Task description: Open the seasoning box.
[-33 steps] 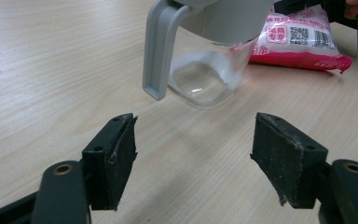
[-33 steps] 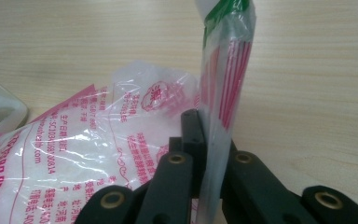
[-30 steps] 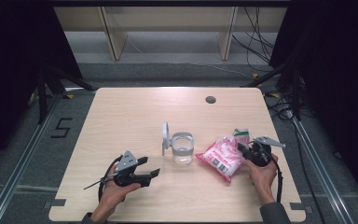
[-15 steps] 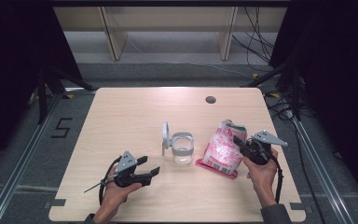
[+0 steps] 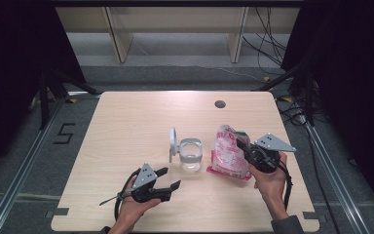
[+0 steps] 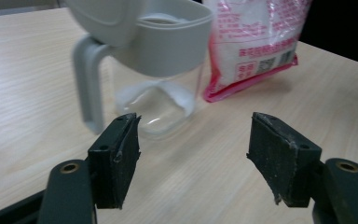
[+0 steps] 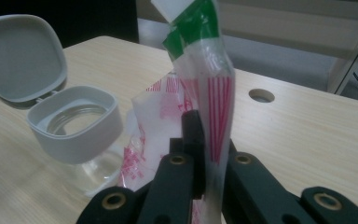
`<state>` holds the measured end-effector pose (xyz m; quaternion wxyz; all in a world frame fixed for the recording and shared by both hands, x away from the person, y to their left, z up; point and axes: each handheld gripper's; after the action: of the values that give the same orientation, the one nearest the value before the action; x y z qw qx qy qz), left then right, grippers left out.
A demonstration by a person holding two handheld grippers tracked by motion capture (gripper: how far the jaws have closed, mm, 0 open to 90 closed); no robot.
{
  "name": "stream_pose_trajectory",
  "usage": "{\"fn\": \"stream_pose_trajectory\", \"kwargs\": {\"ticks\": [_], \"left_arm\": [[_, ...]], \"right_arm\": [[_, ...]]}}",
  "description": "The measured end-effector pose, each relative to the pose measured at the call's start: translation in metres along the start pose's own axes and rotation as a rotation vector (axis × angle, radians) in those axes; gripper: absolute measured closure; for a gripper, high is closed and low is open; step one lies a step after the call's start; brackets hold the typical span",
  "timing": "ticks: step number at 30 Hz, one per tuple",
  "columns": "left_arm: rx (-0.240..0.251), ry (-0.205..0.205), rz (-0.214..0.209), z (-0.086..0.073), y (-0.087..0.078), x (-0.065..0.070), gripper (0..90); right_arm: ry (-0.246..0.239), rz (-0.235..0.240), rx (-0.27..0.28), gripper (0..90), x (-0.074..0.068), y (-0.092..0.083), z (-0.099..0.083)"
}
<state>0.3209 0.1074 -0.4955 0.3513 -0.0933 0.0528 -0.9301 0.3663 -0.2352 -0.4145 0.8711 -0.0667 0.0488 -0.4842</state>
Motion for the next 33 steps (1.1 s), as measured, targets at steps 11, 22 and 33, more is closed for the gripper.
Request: {"fn": "stream_pose_trajectory", "kwargs": {"ticks": [11,22,33], "left_arm": [[-0.029,0.06,-0.07,0.0,0.035,0.029,34.2],[-0.077,0.12,-0.067,-0.006,0.067,0.045,33.6],[-0.036,0.145,-0.079,-0.002,0.101,0.063,36.2]], "right_arm": [[-0.072,0.058,-0.041,90.0,-0.015,0.004,0.022],[-0.101,0.1,-0.012,90.0,-0.023,-0.016,0.055],[-0.122,0.148,0.015,90.0,-0.039,-0.028,0.077]]}}
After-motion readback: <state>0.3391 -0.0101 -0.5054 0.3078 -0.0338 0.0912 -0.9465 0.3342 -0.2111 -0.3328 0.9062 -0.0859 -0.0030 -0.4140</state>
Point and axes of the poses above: each handheld gripper's, and its own axes: y roughly forward along the jaws, z roughly out of its top, x roughly to its right, and after that the axes turned 13 degrees about x, right-handed
